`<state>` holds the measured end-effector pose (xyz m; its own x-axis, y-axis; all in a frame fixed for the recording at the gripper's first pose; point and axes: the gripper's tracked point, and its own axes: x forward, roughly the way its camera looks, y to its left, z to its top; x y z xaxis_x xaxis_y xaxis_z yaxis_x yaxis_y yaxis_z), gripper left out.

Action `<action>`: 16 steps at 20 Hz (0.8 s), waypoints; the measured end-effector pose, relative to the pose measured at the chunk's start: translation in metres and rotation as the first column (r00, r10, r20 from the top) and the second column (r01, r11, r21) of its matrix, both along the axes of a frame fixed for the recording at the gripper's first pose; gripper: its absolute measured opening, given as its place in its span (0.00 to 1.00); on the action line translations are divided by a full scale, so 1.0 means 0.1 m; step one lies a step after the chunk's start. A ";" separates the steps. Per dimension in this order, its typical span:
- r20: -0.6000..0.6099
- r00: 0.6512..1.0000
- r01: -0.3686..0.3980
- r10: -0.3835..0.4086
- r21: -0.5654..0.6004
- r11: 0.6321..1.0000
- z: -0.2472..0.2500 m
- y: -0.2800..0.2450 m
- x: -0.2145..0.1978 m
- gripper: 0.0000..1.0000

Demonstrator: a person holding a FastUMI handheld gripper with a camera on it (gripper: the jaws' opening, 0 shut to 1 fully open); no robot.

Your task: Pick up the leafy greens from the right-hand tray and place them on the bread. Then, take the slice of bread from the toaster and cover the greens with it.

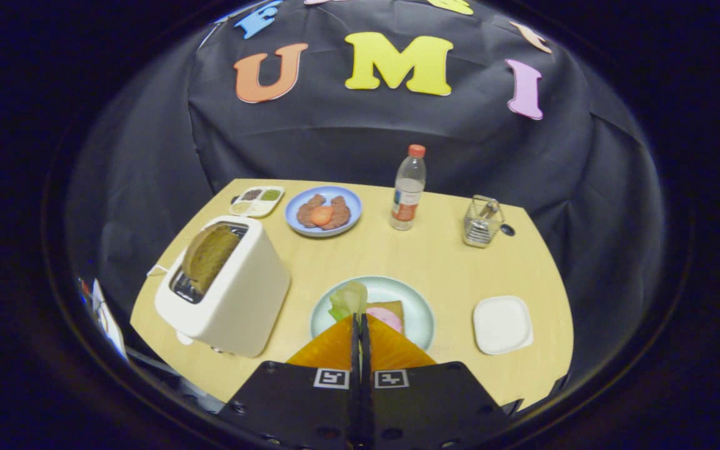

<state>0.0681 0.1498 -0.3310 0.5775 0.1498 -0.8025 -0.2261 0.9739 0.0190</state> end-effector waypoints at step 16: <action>-0.081 0.990 0.110 -0.114 -0.054 0.993 -1.23 -0.61 0.70 0.00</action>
